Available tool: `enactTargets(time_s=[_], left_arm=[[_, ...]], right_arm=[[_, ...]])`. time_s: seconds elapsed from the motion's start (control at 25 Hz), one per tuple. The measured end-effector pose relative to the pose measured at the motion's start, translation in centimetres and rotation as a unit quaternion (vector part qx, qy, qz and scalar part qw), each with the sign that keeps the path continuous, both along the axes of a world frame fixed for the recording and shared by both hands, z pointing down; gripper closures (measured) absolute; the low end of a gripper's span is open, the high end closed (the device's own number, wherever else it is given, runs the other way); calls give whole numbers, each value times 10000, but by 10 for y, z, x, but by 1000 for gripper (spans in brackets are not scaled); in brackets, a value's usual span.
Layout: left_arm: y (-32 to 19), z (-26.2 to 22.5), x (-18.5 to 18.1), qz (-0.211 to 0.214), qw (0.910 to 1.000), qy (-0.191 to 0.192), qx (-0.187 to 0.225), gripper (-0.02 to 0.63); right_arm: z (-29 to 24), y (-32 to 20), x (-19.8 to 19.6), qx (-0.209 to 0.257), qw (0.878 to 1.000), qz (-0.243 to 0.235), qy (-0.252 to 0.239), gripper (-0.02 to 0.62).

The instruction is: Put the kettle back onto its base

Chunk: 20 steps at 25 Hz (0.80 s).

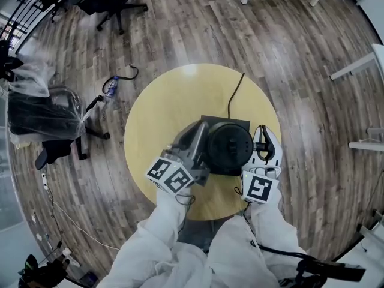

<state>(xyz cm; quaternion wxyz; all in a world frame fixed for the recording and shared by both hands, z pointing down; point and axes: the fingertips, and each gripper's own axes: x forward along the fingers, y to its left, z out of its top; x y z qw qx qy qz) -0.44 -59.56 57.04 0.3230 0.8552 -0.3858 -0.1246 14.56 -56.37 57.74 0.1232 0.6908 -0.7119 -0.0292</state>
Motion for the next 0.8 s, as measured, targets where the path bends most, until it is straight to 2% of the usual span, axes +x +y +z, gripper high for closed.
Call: enactTargets(time_s=[0.8], left_arm=[[-2,30,2,0,9998,-158,-75,606]], right_arm=[[28,-5,-4,26,9997,-157,-178,578]])
